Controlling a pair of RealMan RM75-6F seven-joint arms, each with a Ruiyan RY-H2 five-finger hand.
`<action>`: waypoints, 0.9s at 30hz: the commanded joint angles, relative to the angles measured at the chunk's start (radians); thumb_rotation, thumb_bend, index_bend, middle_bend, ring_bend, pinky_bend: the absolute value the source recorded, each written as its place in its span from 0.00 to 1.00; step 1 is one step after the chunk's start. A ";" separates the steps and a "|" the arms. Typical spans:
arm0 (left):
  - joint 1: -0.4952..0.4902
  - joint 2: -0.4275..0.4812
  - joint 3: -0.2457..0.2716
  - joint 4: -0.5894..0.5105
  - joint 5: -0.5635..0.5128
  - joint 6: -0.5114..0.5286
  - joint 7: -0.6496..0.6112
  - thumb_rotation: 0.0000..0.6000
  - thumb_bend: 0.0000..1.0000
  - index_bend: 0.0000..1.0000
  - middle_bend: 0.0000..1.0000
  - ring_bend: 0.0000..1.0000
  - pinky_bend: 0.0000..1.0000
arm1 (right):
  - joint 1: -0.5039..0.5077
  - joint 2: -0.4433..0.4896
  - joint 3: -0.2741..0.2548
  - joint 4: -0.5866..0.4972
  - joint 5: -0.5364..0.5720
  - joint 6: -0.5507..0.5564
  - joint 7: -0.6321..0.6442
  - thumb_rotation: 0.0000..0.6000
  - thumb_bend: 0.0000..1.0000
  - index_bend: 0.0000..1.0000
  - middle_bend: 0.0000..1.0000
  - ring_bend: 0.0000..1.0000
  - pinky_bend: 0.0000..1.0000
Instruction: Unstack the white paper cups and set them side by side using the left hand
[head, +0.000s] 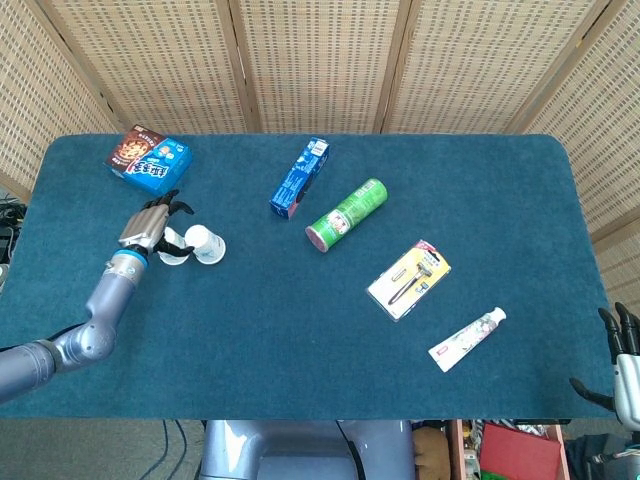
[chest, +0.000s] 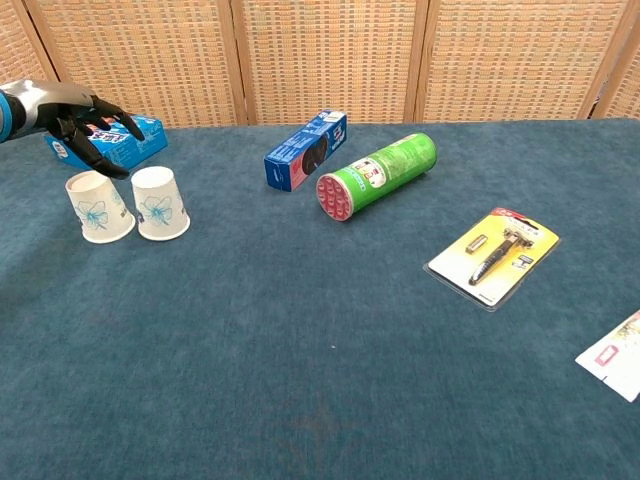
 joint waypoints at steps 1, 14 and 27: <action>0.004 0.011 -0.001 -0.017 0.006 0.010 -0.005 1.00 0.27 0.04 0.00 0.00 0.00 | 0.000 0.000 0.000 0.000 -0.001 0.001 0.001 1.00 0.00 0.00 0.00 0.00 0.00; 0.249 0.236 -0.005 -0.350 0.407 0.332 -0.162 1.00 0.26 0.00 0.00 0.00 0.00 | -0.014 0.015 -0.006 -0.017 -0.032 0.039 0.022 1.00 0.00 0.00 0.00 0.00 0.00; 0.643 0.321 0.244 -0.466 0.712 0.770 -0.099 1.00 0.07 0.00 0.00 0.00 0.00 | -0.032 0.025 -0.020 -0.036 -0.085 0.089 0.022 1.00 0.00 0.00 0.00 0.00 0.00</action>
